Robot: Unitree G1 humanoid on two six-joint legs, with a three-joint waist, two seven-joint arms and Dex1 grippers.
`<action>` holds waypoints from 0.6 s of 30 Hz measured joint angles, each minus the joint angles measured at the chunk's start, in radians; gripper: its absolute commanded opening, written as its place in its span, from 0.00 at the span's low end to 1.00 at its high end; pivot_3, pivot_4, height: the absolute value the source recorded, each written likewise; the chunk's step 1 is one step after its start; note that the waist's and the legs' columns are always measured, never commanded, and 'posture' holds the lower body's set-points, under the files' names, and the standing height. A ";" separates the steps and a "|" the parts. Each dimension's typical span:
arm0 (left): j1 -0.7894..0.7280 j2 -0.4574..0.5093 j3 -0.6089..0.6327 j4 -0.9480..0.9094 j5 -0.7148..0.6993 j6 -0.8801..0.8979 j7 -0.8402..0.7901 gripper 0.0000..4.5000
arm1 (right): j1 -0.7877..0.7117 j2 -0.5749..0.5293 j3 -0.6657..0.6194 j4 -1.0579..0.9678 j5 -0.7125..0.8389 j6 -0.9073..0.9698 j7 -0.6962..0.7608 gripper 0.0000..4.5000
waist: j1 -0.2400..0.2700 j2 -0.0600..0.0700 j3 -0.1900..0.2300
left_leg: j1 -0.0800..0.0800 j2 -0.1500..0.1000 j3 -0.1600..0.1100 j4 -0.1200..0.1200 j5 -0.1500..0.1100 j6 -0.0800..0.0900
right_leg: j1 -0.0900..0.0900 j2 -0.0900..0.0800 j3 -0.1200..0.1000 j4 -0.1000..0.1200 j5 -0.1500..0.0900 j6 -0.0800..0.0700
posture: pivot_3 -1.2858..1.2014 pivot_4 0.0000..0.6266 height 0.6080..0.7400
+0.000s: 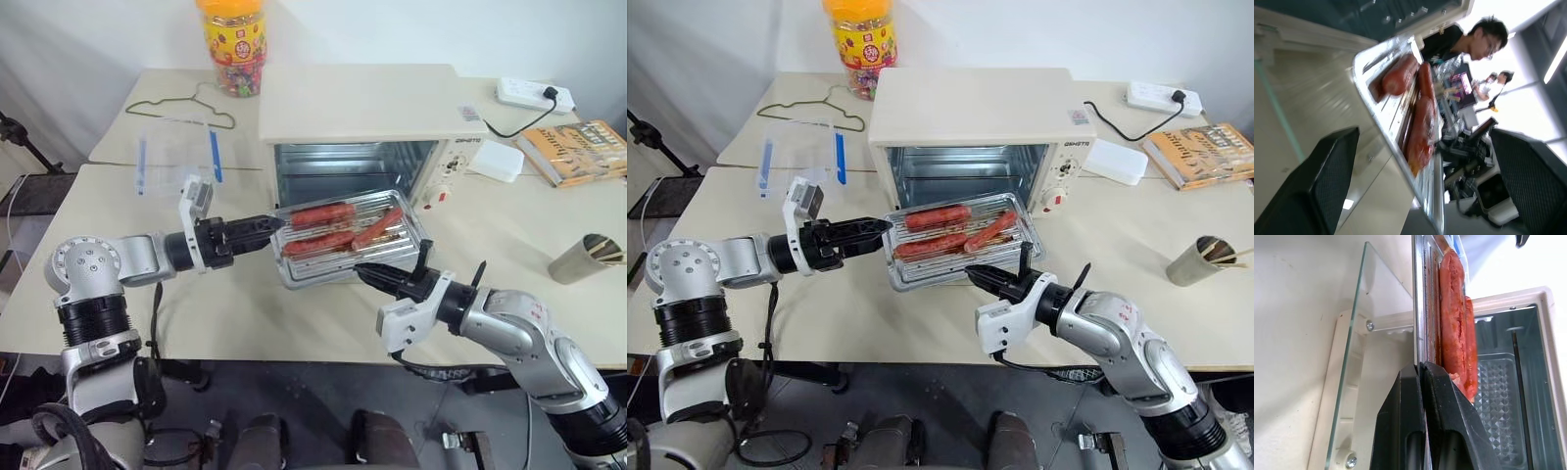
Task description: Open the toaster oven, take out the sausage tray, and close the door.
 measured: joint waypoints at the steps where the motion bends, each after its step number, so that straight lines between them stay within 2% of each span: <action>1: 0.000 -0.008 0.007 0.000 -0.009 0.003 0.026 0.91 | -0.002 0.000 0.000 0.000 0.001 0.000 0.001 0.00 | 0.000 0.000 0.000 | 0.000 0.000 0.000 0.000 0.000 0.000 | 0.000 0.000 0.000 0.000 0.000 0.000 | 0.52 0.24 1.00; 5: 0.004 -0.034 0.033 0.005 -0.088 0.006 0.112 0.67 | -0.017 0.000 0.000 0.000 0.005 -0.001 0.007 0.00 | 0.002 0.000 0.000 | 0.000 0.000 -0.002 0.000 0.000 0.000 | 0.000 0.000 0.001 0.000 0.000 0.000 | 0.52 0.24 1.00; 9: 0.003 -0.111 0.091 0.038 -0.128 0.006 0.226 0.39 | -0.031 0.000 0.000 0.000 0.016 -0.009 0.008 0.00 | 0.004 -0.001 0.000 | 0.000 0.000 -0.002 0.001 0.000 0.000 | 0.000 0.000 0.000 0.000 0.000 0.000 | 0.52 0.24 1.00; 15: 0.006 -0.121 0.097 0.066 -0.234 0.006 0.323 0.01 | -0.030 -0.001 0.001 0.003 0.022 -0.023 0.027 0.00 | 0.002 -0.001 0.000 | 0.000 0.000 -0.002 0.001 0.000 -0.001 | 0.000 0.000 0.001 0.000 0.000 0.000 | 0.52 0.24 1.00; 18: 0.008 -0.133 0.115 0.097 -0.281 0.009 0.389 0.01 | -0.030 -0.001 0.001 0.006 0.023 -0.033 0.038 0.00 | 0.004 -0.001 0.000 | 0.000 0.000 -0.002 0.001 0.000 -0.001 | 0.000 0.000 0.001 0.000 0.000 0.000 | 0.52 0.24 1.00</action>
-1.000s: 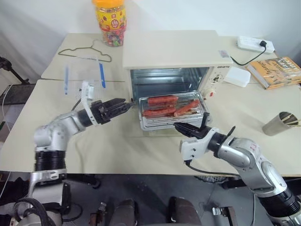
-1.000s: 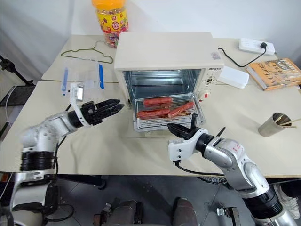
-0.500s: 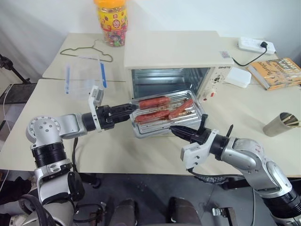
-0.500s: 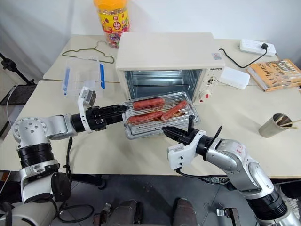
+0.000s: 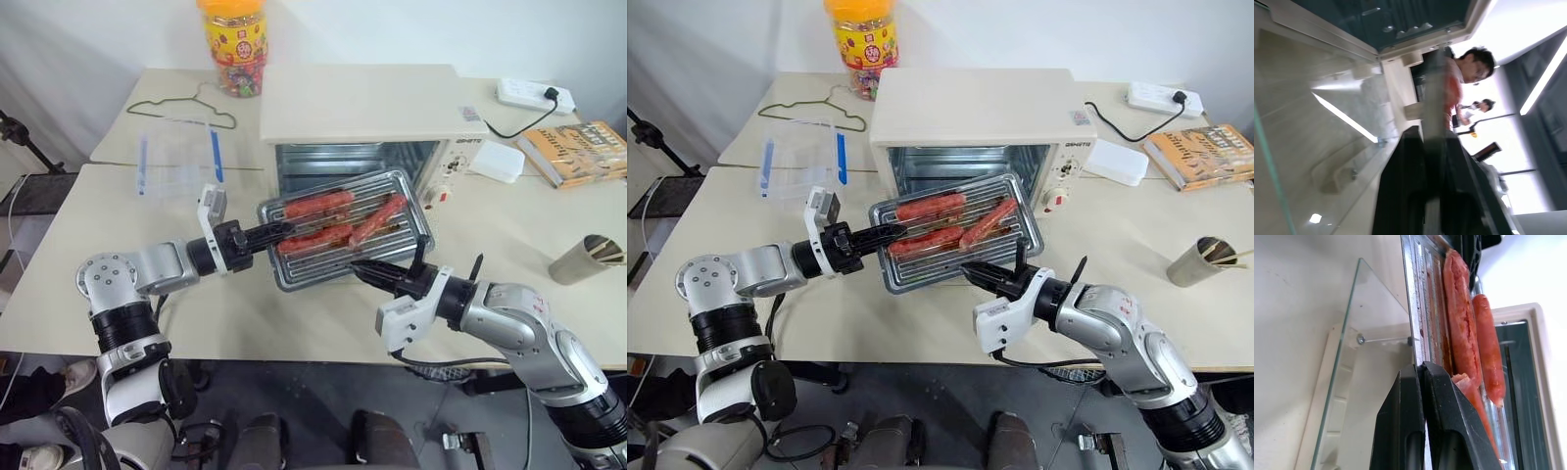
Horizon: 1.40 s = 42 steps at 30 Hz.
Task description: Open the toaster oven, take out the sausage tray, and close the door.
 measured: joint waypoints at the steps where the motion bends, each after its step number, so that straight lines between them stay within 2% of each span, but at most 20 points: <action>1: 0.002 -0.001 0.002 0.015 -0.021 0.001 0.025 0.01 | 0.000 0.000 0.000 0.001 0.000 -0.002 0.005 0.00 | 0.000 0.000 0.000 | 0.000 0.000 0.000 0.000 0.000 0.000 | 0.000 0.000 0.000 0.000 0.000 0.000 | 0.52 0.24 1.00; 6: 0.020 -0.019 0.020 0.053 -0.130 0.004 0.154 0.01 | 0.011 -0.001 -0.002 0.002 0.052 0.014 0.040 0.00 | 0.000 0.000 0.000 | 0.000 0.000 0.000 0.000 0.000 0.000 | 0.000 0.000 0.000 0.000 0.000 0.000 | 0.52 0.24 1.00; 10: 0.102 -0.031 -0.006 0.059 -0.324 -0.084 0.331 0.00 | 0.023 0.000 -0.012 -0.009 0.171 0.059 0.079 0.24 | -0.001 0.000 0.000 | 0.001 0.000 0.000 0.000 0.000 0.000 | 0.000 0.000 0.001 0.001 0.000 0.000 | 0.52 0.24 1.00; 13: 0.226 -0.023 -0.044 0.016 -0.561 -0.233 0.475 0.00 | 0.032 -0.012 -0.059 -0.009 0.258 0.051 0.096 0.45 | -0.003 0.000 0.000 | 0.004 0.000 0.001 -0.002 -0.001 -0.001 | 0.001 0.000 0.003 0.000 0.000 0.000 | 0.52 0.24 1.00; 18: 0.323 -0.007 -0.028 -0.071 -0.620 -0.296 0.482 0.00 | 0.064 -0.047 -0.081 0.003 0.387 0.011 0.160 0.79 | 0.005 -0.001 0.000 | 0.004 0.000 0.002 -0.001 -0.001 -0.001 | 0.002 0.000 0.004 0.000 0.000 0.000 | 0.52 0.24 1.00; 24: 0.503 0.031 0.007 -0.167 -0.625 -0.308 0.368 0.00 | 0.118 -0.085 -0.137 0.026 0.591 -0.005 0.257 0.79 | 0.012 -0.001 0.000 | 0.005 0.000 0.005 -0.001 -0.001 0.000 | 0.002 0.000 0.006 0.000 0.000 0.000 | 0.52 0.24 1.00; 27: 0.616 0.059 0.028 -0.228 -0.629 -0.311 0.285 0.00 | 0.117 -0.093 -0.194 0.096 0.672 0.032 0.284 0.67 | 0.012 -0.001 -0.001 | 0.006 0.000 0.006 -0.001 -0.002 0.000 | 0.002 0.000 0.007 -0.001 0.000 0.000 | 0.52 0.24 1.00; 29: 0.719 0.065 0.057 -0.281 -0.630 -0.326 0.234 0.00 | 0.115 -0.093 -0.247 0.182 0.734 0.076 0.292 0.52 | 0.012 -0.001 -0.001 | 0.007 0.001 0.007 -0.002 -0.003 0.000 | 0.002 0.000 0.009 -0.001 0.000 -0.001 | 0.52 0.24 1.00; 32: 0.876 0.001 0.130 -0.388 -0.634 -0.403 0.172 0.00 | 0.119 -0.093 -0.315 0.344 0.798 0.114 0.329 0.30 | 0.010 -0.001 -0.001 | 0.008 0.001 0.009 -0.002 -0.004 0.001 | 0.003 0.000 0.009 -0.003 0.000 -0.001 | 0.52 0.24 1.00; 35: 0.995 -0.059 0.162 -0.440 -0.634 -0.472 0.129 0.00 | 0.117 -0.092 -0.321 0.467 0.829 0.147 0.385 0.06 | 0.009 -0.001 -0.001 | 0.008 0.001 0.010 -0.002 -0.004 0.001 | 0.003 0.001 0.010 -0.004 -0.001 -0.001 | 0.52 0.24 1.00; 36: 1.023 -0.081 0.165 -0.463 -0.633 -0.501 0.122 0.00 | 0.105 -0.089 -0.316 0.515 0.828 0.147 0.410 0.01 | 0.013 -0.001 -0.001 | 0.008 0.001 0.010 -0.001 -0.004 0.001 | 0.003 0.001 0.010 -0.005 -0.001 -0.001 | 0.52 0.24 1.00; 42: 1.063 -0.184 0.178 -0.562 -0.633 -0.646 0.115 0.00 | -0.021 -0.065 -0.285 0.746 0.781 0.144 0.458 0.01 | 0.020 -0.001 -0.001 | 0.008 0.002 0.010 0.002 -0.007 0.000 | 0.003 0.000 0.012 -0.006 -0.001 -0.001 | 0.52 0.24 1.00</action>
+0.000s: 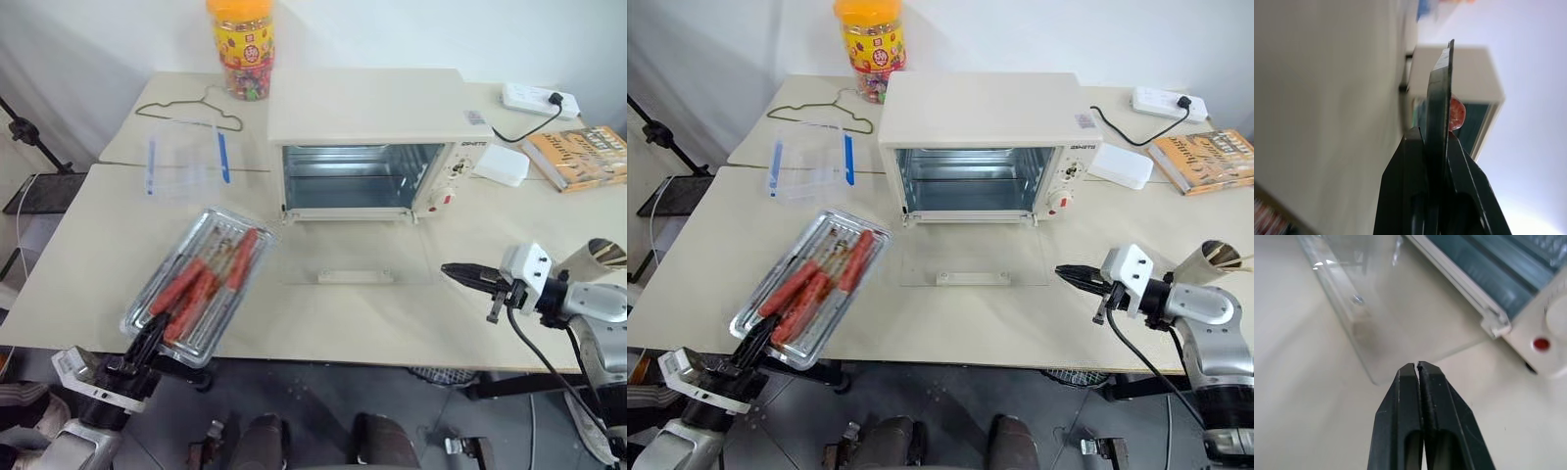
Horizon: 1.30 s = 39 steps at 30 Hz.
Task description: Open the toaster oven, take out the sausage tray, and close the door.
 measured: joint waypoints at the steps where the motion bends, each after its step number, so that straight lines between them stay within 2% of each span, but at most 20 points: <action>1: -0.001 -0.014 0.000 -0.017 0.000 -0.022 0.000 0.00 | -0.013 0.008 0.012 0.032 -0.014 0.001 0.001 0.01 | 0.000 0.000 0.000 | 0.000 0.000 0.000 0.000 0.000 0.000 | 0.000 0.000 0.000 0.000 0.000 0.000 | 0.52 0.24 1.00; 6: -0.011 -0.057 -0.005 -0.070 0.000 -0.105 0.009 0.00 | -0.075 0.072 0.056 0.161 -0.054 0.001 0.027 0.01 | -0.003 0.000 0.000 | -0.001 0.000 0.002 0.000 -0.001 0.001 | 0.000 0.001 0.000 0.001 0.000 0.000 | 0.52 0.24 1.00; 11: -0.030 -0.100 -0.016 -0.102 -0.001 -0.177 0.054 0.00 | -0.197 0.137 0.069 0.318 -0.069 -0.013 0.076 0.01 | -0.009 0.000 0.000 | 0.000 0.001 0.002 0.001 -0.001 0.001 | 0.001 0.002 0.000 -0.002 0.000 0.000 | 0.52 0.24 1.00; 17: -0.047 -0.107 -0.021 -0.130 -0.001 -0.226 0.095 0.00 | -0.210 0.186 0.017 0.308 0.043 0.037 0.176 0.01 | 0.000 0.000 0.000 | -0.002 0.001 0.001 0.001 -0.002 0.002 | 0.001 0.002 0.000 -0.001 0.001 0.001 | 0.52 0.24 1.00; 24: -0.043 -0.114 -0.050 -0.181 -0.001 -0.264 0.133 0.00 | -0.206 0.183 -0.082 0.143 0.187 0.254 0.160 0.01 | 0.000 0.000 0.000 | -0.002 0.001 0.001 0.001 -0.003 0.001 | 0.001 0.002 0.000 -0.001 0.001 0.001 | 0.52 0.24 1.00; 31: 0.004 -0.109 -0.111 -0.266 -0.002 -0.319 0.155 0.00 | -0.288 0.201 -0.210 -0.152 0.413 0.538 -0.062 0.01 | 0.000 0.000 0.000 | -0.003 0.003 0.001 0.001 -0.004 0.000 | -0.001 0.003 0.000 -0.005 0.000 0.001 | 0.52 0.24 1.00; 36: 0.036 -0.092 -0.141 -0.267 -0.002 -0.329 0.145 0.00 | -0.275 0.211 -0.208 -0.246 0.439 0.615 -0.119 0.01 | 0.003 0.000 0.000 | -0.004 0.002 0.001 0.001 -0.006 0.002 | -0.001 0.003 0.000 -0.005 0.001 0.001 | 0.52 0.24 1.00; 39: 0.042 -0.061 -0.162 -0.266 -0.002 -0.323 0.127 0.00 | -0.226 0.190 -0.200 -0.291 0.429 0.634 -0.114 0.14 | 0.004 0.000 0.000 | -0.005 0.000 0.002 0.001 -0.008 0.004 | -0.001 0.002 0.001 -0.006 0.001 0.001 | 0.52 0.24 1.00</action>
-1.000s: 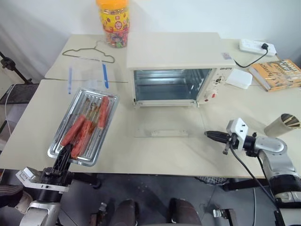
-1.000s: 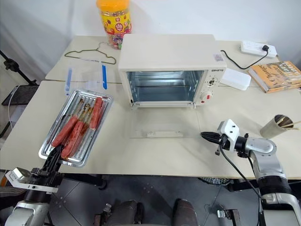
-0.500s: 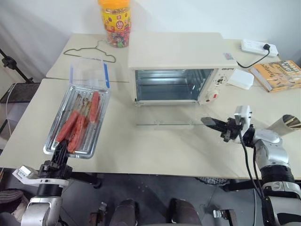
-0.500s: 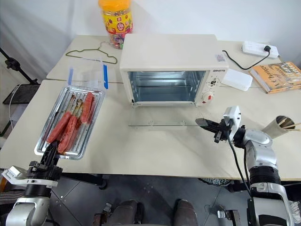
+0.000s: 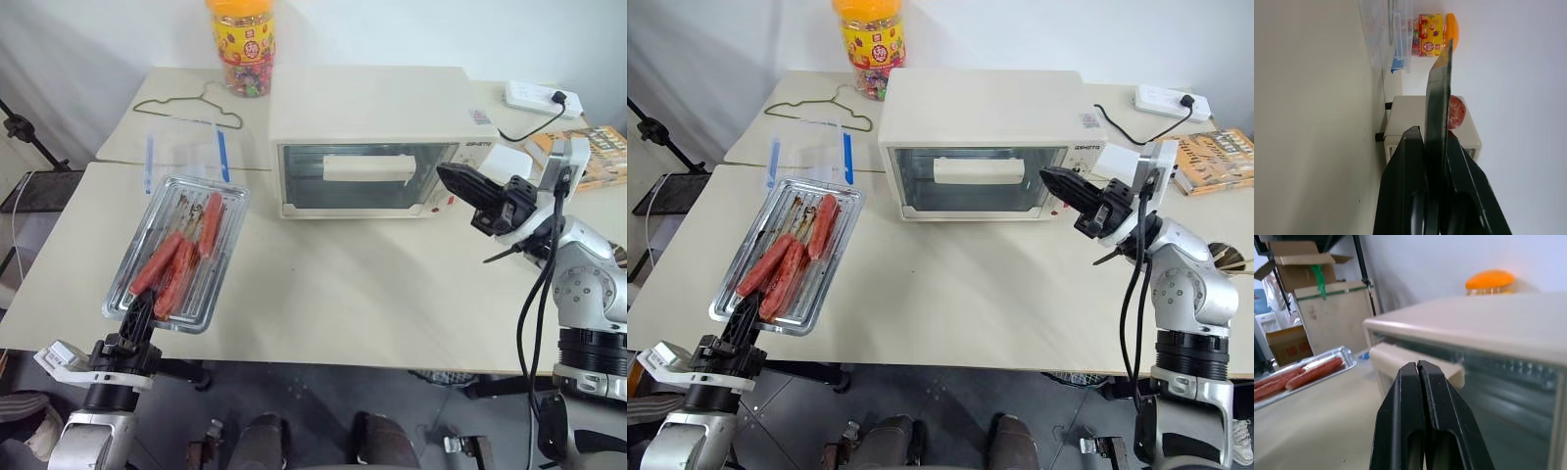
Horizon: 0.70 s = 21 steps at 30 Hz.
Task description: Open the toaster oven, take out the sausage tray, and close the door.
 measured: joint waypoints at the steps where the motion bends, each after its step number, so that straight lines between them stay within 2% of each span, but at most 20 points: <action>1: -0.002 0.019 -0.011 0.006 0.000 0.015 -0.011 0.00 | 0.033 -0.021 0.002 -0.024 -0.010 -0.004 0.012 0.20 | 0.002 0.000 0.000 | 0.000 0.000 0.000 0.000 0.000 0.000 | 0.000 0.000 0.000 -0.001 0.000 0.000 | 0.52 0.24 1.00; 5: -0.030 0.132 -0.039 0.069 -0.001 0.120 -0.077 0.00 | 0.222 -0.104 -0.002 -0.120 -0.058 -0.053 0.087 0.50 | 0.003 0.001 0.000 | 0.000 -0.001 0.001 0.000 -0.001 0.002 | 0.000 0.000 0.000 -0.001 0.000 0.000 | 0.52 0.24 1.00; 11: -0.114 0.262 -0.056 0.227 -0.001 0.273 -0.143 0.00 | 0.459 -0.171 -0.045 -0.190 -0.124 -0.179 0.205 0.96 | -0.007 0.001 0.000 | 0.003 0.000 0.004 0.000 -0.001 0.002 | 0.001 0.001 0.004 0.001 0.001 0.001 | 0.52 0.24 1.00; 12: -0.136 0.285 -0.069 0.254 -0.001 0.305 -0.155 0.00 | 0.492 -0.172 -0.069 -0.201 -0.126 -0.190 0.210 0.99 | -0.005 0.001 0.000 | 0.004 0.000 0.004 0.000 -0.001 0.002 | 0.001 0.001 0.004 0.001 0.001 0.001 | 0.52 0.24 1.00; 15: -0.212 0.381 -0.119 0.343 -0.001 0.406 -0.189 0.00 | 0.576 -0.172 -0.135 -0.258 -0.118 -0.195 0.201 0.99 | -0.002 0.002 0.000 | 0.004 0.000 0.004 0.000 0.000 0.001 | 0.000 0.001 0.005 0.001 0.001 0.001 | 0.52 0.24 1.00; 21: -0.373 0.461 -0.210 0.531 -0.001 0.536 -0.221 0.00 | 0.691 -0.170 -0.223 -0.381 -0.107 -0.212 0.178 0.99 | 0.000 0.003 -0.001 | 0.004 0.000 0.004 -0.001 0.000 0.001 | 0.001 0.001 0.006 0.002 0.001 0.001 | 0.52 0.24 1.00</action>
